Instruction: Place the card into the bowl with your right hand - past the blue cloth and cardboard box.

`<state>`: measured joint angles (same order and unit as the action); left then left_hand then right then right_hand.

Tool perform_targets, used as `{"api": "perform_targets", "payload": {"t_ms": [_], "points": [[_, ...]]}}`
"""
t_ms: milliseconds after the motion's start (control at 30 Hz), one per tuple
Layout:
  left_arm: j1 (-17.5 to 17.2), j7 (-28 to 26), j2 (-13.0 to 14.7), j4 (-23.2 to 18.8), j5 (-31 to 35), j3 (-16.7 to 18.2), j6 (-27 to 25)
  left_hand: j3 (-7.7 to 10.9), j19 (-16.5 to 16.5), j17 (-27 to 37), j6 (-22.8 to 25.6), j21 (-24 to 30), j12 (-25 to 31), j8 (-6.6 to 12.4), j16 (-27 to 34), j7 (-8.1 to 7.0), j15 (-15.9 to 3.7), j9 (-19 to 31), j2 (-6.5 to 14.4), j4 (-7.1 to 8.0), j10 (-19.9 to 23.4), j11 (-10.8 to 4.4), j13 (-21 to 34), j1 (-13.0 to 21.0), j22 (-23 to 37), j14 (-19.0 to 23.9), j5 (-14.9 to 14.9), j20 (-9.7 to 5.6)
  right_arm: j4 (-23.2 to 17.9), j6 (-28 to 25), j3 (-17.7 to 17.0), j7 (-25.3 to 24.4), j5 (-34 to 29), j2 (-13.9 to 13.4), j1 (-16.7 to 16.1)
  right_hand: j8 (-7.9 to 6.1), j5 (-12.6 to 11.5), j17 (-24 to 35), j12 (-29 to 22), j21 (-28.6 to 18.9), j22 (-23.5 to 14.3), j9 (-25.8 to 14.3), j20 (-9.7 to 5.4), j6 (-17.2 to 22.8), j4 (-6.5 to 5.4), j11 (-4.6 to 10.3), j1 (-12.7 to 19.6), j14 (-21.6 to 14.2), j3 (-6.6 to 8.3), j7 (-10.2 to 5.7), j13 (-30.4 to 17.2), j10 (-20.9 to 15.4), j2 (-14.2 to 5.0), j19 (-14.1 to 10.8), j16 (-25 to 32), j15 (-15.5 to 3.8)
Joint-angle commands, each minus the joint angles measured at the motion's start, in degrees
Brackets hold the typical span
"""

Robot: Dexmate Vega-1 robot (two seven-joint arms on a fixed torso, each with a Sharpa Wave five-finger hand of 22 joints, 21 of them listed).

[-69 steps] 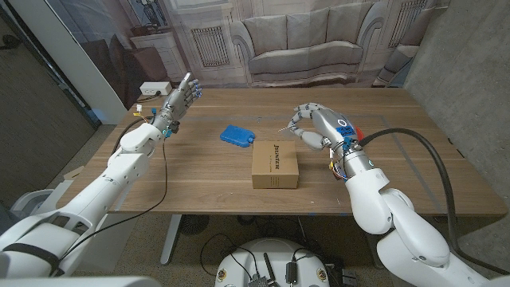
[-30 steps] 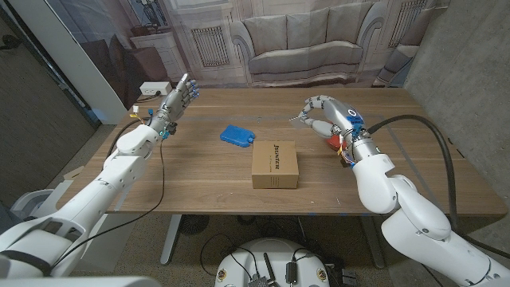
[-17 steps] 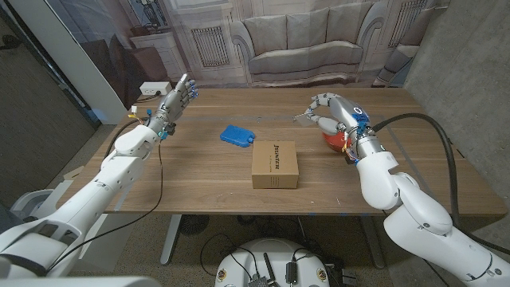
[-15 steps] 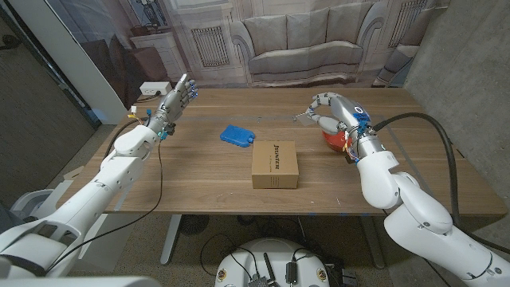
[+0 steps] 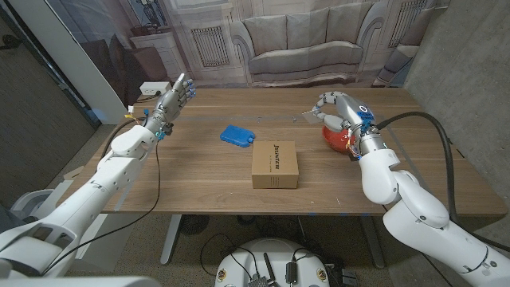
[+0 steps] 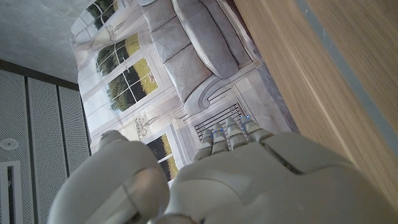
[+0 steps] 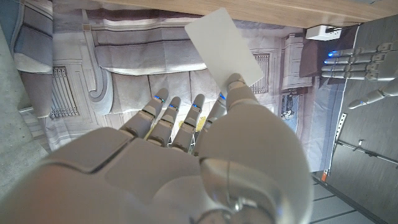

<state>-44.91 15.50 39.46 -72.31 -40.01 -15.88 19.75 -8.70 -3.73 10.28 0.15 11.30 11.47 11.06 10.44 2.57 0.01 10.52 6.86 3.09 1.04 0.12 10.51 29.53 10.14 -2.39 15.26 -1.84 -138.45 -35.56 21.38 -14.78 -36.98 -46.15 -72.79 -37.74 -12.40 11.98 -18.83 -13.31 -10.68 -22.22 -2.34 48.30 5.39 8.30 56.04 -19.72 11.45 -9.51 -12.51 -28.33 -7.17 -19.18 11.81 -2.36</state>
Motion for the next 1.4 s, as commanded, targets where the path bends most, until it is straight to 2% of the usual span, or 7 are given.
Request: {"api": "perform_targets", "payload": {"t_ms": [33, 833, 1033, 1400], "points": [[-0.7, -0.1, 0.1, -0.5, -0.4, 0.4, 0.5, -0.29, -0.6, 0.2, -0.3, 0.1, 0.0, 0.11, 0.2, 0.10, 0.15, 0.2, -0.1, -0.02, -0.1, -0.15, 0.3, 0.3, 0.2, -0.5, -0.2, -3.44, 2.2, -2.5, 0.3, -1.0, 1.8, -0.2, 1.8, -0.61, 0.2, 0.2, 0.3, 0.2, -0.1, -0.1, -5.14, 0.4, 0.14, -0.08, 0.1, -0.7, -0.26, 0.01, -0.1, -0.5, -0.44, -0.7, -0.2, -5.93], [-2.7, -1.3, 0.4, -1.4, -0.8, 1.1, 0.5, -0.39, -0.7, 0.2, -0.2, 0.1, 0.0, 0.15, 0.2, 0.09, 0.05, 0.2, 0.0, -0.01, -0.1, -0.14, 0.3, 0.4, 0.2, -0.5, -0.2, -3.30, 6.3, -7.2, 1.4, -1.1, 6.8, -3.1, 7.0, -0.58, 0.2, 0.1, 0.5, 0.4, -0.2, 0.0, -4.99, 0.3, 0.15, -0.11, 0.0, -0.7, -0.26, -0.17, -0.1, -0.5, -0.52, -0.6, -0.2, -5.99], [-3.2, -1.8, 0.5, -1.8, -0.8, 1.4, 0.8, -0.42, -0.7, 0.2, -0.2, 0.1, 0.1, 0.16, 0.2, 0.10, 0.01, 0.2, 0.0, -0.01, 0.0, -0.19, 0.3, 0.4, 0.2, -0.5, -0.3, -3.20, 7.2, -8.5, 2.6, -0.7, 7.3, -3.9, 9.0, -0.59, 0.2, 0.1, 0.5, 0.4, -0.2, -0.1, -4.96, 0.2, 0.14, -0.06, 0.0, -0.7, -0.27, -0.30, -0.1, -0.5, -0.56, -0.6, -0.2, -5.90], [-3.3, -2.1, 1.0, -2.2, -0.7, 1.6, 0.2, -0.46, -0.7, 0.2, -0.2, 0.1, 0.1, 0.15, 0.3, 0.06, 0.00, 0.2, 0.0, 0.00, -0.1, -0.19, 0.3, 0.4, 0.2, -0.6, -0.3, -3.12, 9.6, -10.3, 3.7, -0.7, 10.1, -4.2, 11.8, -0.57, 0.2, 0.2, 0.5, 0.5, -0.2, 0.0, -4.90, 0.1, 0.03, 0.30, -0.2, -1.0, -0.30, -0.46, -0.1, -0.6, -0.67, -0.6, -0.1, -5.86]]}}
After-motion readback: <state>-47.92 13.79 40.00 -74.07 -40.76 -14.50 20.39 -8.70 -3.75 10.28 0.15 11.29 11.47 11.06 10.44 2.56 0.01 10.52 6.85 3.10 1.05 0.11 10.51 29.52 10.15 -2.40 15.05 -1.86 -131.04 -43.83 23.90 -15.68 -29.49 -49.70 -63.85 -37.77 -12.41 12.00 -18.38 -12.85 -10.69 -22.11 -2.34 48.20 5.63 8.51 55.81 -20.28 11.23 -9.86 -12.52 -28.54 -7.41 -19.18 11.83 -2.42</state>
